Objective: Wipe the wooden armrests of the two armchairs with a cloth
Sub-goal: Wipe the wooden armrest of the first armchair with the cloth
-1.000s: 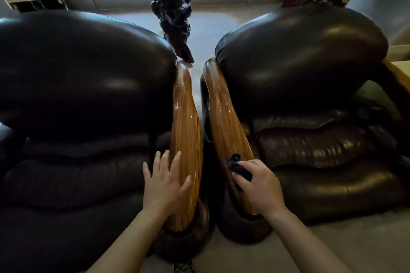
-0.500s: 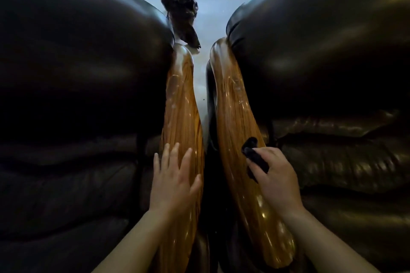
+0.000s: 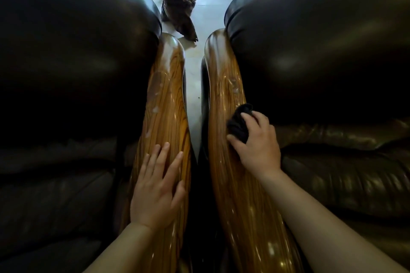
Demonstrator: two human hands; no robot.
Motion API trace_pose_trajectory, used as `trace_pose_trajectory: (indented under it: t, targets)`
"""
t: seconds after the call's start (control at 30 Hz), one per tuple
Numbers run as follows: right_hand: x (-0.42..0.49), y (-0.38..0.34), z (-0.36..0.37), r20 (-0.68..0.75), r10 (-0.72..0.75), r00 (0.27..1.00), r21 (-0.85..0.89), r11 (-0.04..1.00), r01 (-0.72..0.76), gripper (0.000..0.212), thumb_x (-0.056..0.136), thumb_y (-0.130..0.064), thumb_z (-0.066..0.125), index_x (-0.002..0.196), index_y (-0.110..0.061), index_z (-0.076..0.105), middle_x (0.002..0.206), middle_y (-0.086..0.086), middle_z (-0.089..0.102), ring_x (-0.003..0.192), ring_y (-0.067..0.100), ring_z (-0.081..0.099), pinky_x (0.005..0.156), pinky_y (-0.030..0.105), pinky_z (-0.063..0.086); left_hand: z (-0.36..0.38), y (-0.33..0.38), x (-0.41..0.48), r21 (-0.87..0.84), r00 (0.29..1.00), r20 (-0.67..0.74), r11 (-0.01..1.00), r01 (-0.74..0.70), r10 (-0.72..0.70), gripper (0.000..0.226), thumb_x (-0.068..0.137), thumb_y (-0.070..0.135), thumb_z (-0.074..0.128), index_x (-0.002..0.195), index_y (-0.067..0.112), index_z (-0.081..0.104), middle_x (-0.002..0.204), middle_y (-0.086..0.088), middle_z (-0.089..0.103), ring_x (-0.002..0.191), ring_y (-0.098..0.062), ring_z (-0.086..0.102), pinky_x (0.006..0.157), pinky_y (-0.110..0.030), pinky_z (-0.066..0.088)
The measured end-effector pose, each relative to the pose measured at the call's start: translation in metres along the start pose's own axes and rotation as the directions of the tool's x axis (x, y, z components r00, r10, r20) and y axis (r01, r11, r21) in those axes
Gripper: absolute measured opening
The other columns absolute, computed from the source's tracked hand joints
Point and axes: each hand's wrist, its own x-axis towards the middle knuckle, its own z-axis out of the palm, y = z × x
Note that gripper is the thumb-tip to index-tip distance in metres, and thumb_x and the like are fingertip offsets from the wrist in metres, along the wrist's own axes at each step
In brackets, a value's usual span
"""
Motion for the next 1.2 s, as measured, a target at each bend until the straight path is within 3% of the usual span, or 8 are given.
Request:
trace_pose_trajectory:
  t: [0.1, 0.17, 0.27, 0.4, 0.63, 0.83, 1.03, 1.2]
  targets:
    - [-0.009, 0.008, 0.01, 0.064, -0.073, 0.995, -0.19, 0.978, 0.084, 0.067, 0.093, -0.053, 0.053, 0.152, -0.031, 0.031, 0.162, -0.006, 0.022, 0.134, 0.025, 0.033, 0.106, 0.045, 0.039, 0.0, 0.001, 0.0, -0.031, 1.0, -0.021, 0.999, 0.013, -0.014, 0.064, 0.092, 0.039, 0.041, 0.153, 0.023, 0.029, 0.164, -0.005, 0.016, 0.152, -0.022, 0.007, 0.122, -0.047, 0.01]
    - [-0.021, 0.012, 0.013, 0.061, -0.099, 0.993, -0.195, 0.975, 0.109, 0.066, 0.094, -0.054, 0.049, 0.152, -0.029, 0.031, 0.161, -0.005, 0.028, 0.139, 0.024, 0.031, 0.111, 0.047, 0.035, 0.001, 0.001, 0.0, -0.039, 0.999, -0.028, 0.999, 0.02, -0.021, 0.064, 0.092, 0.038, 0.04, 0.153, 0.021, 0.029, 0.164, -0.005, 0.017, 0.152, -0.022, 0.007, 0.122, -0.047, 0.01]
    - [-0.055, 0.02, 0.021, 0.045, -0.159, 0.986, -0.196, 0.967, 0.165, 0.066, 0.09, -0.045, 0.06, 0.148, -0.022, 0.04, 0.155, 0.001, 0.04, 0.146, 0.024, 0.029, 0.117, 0.051, 0.027, 0.0, 0.001, 0.0, -0.045, 0.999, -0.034, 0.999, 0.009, -0.011, 0.063, 0.092, 0.038, 0.039, 0.152, 0.02, 0.031, 0.163, -0.006, 0.019, 0.152, -0.022, 0.009, 0.122, -0.046, 0.01]
    - [-0.064, 0.04, 0.026, 0.008, -0.284, 0.959, -0.129, 0.95, 0.283, 0.06, 0.084, -0.033, 0.068, 0.14, -0.015, 0.052, 0.147, 0.005, 0.05, 0.143, 0.026, 0.035, 0.116, 0.054, 0.031, 0.0, 0.001, 0.001, -0.054, 0.999, -0.045, 0.998, 0.007, -0.01, 0.062, 0.092, 0.035, 0.04, 0.152, 0.019, 0.032, 0.163, -0.006, 0.02, 0.152, -0.023, 0.01, 0.122, -0.043, 0.008]
    - [-0.018, 0.023, 0.029, -0.027, -0.197, 0.98, -0.133, 0.972, 0.192, 0.057, 0.093, -0.036, 0.051, 0.145, -0.014, 0.045, 0.156, 0.006, 0.039, 0.151, 0.024, 0.02, 0.122, 0.051, 0.017, 0.001, 0.001, 0.0, -0.054, 0.999, -0.05, 0.998, 0.014, -0.017, 0.061, 0.092, 0.033, 0.04, 0.151, 0.019, 0.034, 0.163, -0.007, 0.022, 0.152, -0.023, 0.012, 0.122, -0.045, 0.011]
    - [-0.062, 0.05, 0.027, 0.093, -0.447, 0.89, -0.158, 0.875, 0.457, 0.063, 0.092, -0.036, 0.054, 0.149, -0.014, 0.038, 0.159, 0.006, 0.032, 0.152, 0.022, 0.018, 0.12, 0.05, 0.025, 0.001, 0.002, 0.001, -0.067, 0.999, -0.039, 0.997, 0.023, -0.026, 0.062, 0.092, 0.033, 0.039, 0.152, 0.019, 0.032, 0.163, -0.006, 0.021, 0.152, -0.022, 0.011, 0.121, -0.047, 0.014]
    - [0.004, 0.015, 0.035, -0.022, -0.242, 0.97, -0.129, 0.963, 0.237, 0.061, 0.095, -0.038, 0.052, 0.15, -0.015, 0.038, 0.16, 0.005, 0.032, 0.152, 0.024, 0.017, 0.123, 0.047, 0.016, 0.004, 0.002, 0.0, -0.089, 0.996, -0.061, 0.994, 0.065, -0.071, 0.064, 0.092, 0.033, 0.038, 0.152, 0.014, 0.03, 0.162, -0.006, 0.025, 0.151, -0.02, 0.014, 0.121, -0.046, 0.015]
    - [-0.026, 0.026, 0.032, 0.053, -0.425, 0.904, -0.104, 0.898, 0.428, 0.06, 0.092, -0.031, 0.06, 0.147, -0.016, 0.043, 0.159, 0.002, 0.035, 0.152, 0.02, 0.018, 0.123, 0.045, 0.019, 0.004, 0.001, 0.0, -0.093, 0.995, -0.064, 0.993, 0.069, -0.075, 0.063, 0.092, 0.033, 0.038, 0.152, 0.014, 0.03, 0.162, -0.006, 0.025, 0.151, -0.02, 0.014, 0.121, -0.045, 0.015]
